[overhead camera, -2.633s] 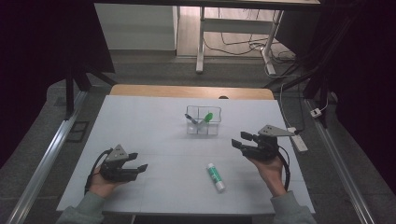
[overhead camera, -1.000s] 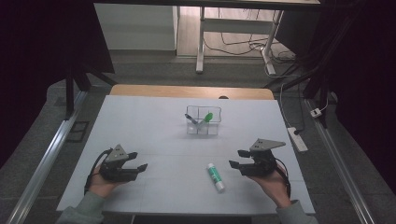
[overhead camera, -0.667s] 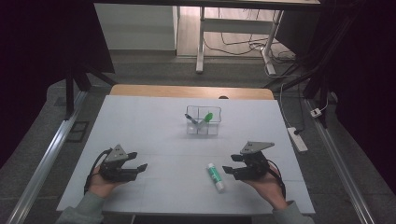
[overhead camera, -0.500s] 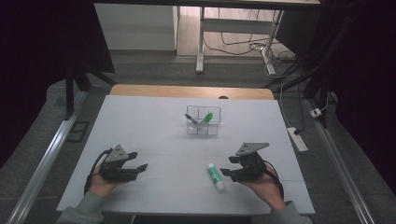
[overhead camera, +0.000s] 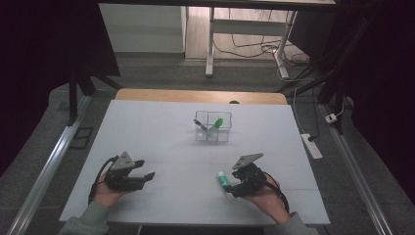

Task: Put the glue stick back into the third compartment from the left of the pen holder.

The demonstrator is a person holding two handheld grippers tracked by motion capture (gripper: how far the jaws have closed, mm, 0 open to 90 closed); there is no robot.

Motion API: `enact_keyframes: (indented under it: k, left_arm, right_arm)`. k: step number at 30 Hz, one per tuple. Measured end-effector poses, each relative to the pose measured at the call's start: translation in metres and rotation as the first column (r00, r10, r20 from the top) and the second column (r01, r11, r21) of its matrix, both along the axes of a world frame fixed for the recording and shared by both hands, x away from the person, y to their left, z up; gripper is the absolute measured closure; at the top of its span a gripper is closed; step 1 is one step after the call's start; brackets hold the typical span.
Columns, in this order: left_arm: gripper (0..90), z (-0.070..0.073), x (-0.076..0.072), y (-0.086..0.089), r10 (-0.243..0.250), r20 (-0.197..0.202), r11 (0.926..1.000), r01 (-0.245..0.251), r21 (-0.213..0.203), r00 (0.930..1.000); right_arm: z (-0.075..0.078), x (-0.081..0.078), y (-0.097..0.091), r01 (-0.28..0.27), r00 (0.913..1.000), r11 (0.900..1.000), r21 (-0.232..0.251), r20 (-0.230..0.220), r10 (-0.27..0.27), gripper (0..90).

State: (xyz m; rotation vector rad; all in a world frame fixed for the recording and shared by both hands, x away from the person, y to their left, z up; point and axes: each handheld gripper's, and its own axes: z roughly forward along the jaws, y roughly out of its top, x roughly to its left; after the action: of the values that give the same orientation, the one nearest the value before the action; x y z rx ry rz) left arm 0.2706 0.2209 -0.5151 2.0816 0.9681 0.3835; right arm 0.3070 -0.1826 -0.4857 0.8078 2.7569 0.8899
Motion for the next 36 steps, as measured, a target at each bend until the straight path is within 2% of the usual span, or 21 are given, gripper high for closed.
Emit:
enact_keyframes:
  k: [9, 14, 17, 20, 23, 30, 36]
  left_arm:
    - [34.8, -0.001, 0.0, 0.0, -0.004, -0.002, 1.0, 0.004, 0.005, 1.0]
    - [34.9, -0.001, 0.0, -0.001, -0.004, 0.0, 0.9999, 0.004, 0.01, 1.0]
    - [34.9, -0.001, 0.0, -0.001, -0.005, 0.002, 0.9998, 0.005, 0.018, 1.0]
    - [34.8, -0.001, 0.0, -0.002, -0.006, 0.002, 0.9998, 0.006, 0.019, 1.0]
    - [34.9, -0.001, 0.0, -0.002, -0.006, 0.003, 0.9998, 0.006, 0.02, 1.0]
    - [34.9, -0.001, -0.001, -0.001, -0.004, 0.007, 0.9998, 0.004, 0.017, 1.0]
    - [35.0, 0.001, -0.003, -0.004, -0.011, 0.028, 0.9994, 0.011, 0.033, 0.9995]
  right_arm:
    - [-0.015, 0.0, 0.015, 0.002, 0.9999, 0.9964, -0.084, -0.014, -0.003, 36.8]
    - [-0.021, -0.002, 0.021, 0.015, 0.9997, 0.9904, -0.137, -0.017, -0.018, 39.7]
    - [-0.022, -0.002, 0.023, 0.013, 0.9997, 0.9887, -0.149, -0.021, -0.017, 44.4]
    - [-0.02, -0.003, 0.023, 0.028, 0.9994, 0.9865, -0.161, -0.016, -0.031, 54.5]
    - [-0.019, -0.002, 0.021, 0.046, 0.9984, 0.9847, -0.168, -0.024, -0.05, 63.8]
    - [-0.017, -0.001, 0.019, 0.043, 0.9988, 0.9854, -0.165, -0.016, -0.046, 64.7]
    - [-0.008, 0.0, 0.013, 0.037, 0.9993, 0.9939, -0.104, -0.008, -0.038, 64.8]
